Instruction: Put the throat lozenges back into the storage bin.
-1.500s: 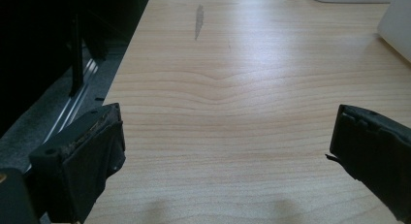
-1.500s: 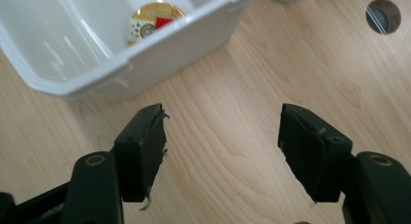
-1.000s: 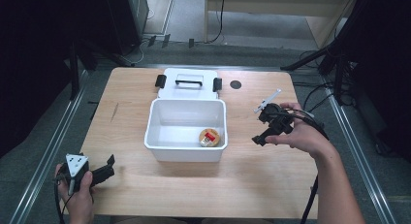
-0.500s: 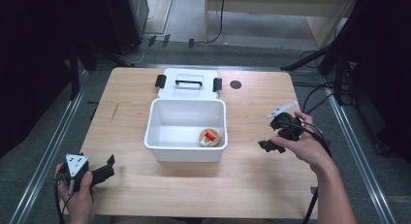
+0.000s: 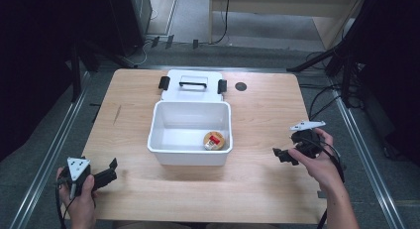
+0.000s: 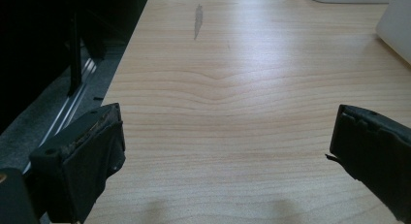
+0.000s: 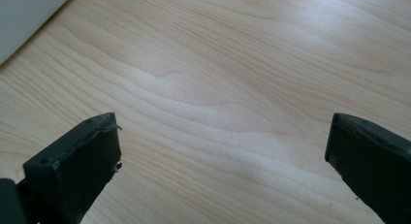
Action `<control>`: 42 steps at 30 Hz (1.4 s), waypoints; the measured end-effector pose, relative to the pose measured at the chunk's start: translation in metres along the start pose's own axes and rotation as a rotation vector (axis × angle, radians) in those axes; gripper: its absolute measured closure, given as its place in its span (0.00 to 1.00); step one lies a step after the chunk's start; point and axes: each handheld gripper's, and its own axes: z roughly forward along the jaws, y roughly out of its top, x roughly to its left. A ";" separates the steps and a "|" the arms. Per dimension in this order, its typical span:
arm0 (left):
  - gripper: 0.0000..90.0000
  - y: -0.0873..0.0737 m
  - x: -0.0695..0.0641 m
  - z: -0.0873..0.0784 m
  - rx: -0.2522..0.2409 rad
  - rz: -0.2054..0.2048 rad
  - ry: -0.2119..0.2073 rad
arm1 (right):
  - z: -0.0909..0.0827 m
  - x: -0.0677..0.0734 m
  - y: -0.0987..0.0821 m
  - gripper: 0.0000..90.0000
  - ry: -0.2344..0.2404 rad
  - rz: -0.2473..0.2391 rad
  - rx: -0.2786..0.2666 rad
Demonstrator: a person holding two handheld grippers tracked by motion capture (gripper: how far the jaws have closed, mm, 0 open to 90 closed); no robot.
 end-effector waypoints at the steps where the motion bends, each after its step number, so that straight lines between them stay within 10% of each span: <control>1: 0.00 0.000 0.000 0.000 0.001 0.001 0.000 | 0.000 0.000 -0.006 0.00 -0.002 0.011 -0.010; 24: 0.00 -0.001 -0.001 -0.002 -0.001 -0.014 0.009 | -0.016 -0.010 -0.116 0.01 0.046 0.192 -0.295; 42: 0.00 -0.001 0.001 -0.001 0.005 -0.032 -0.005 | -0.026 -0.012 -0.146 0.06 0.040 0.303 -0.418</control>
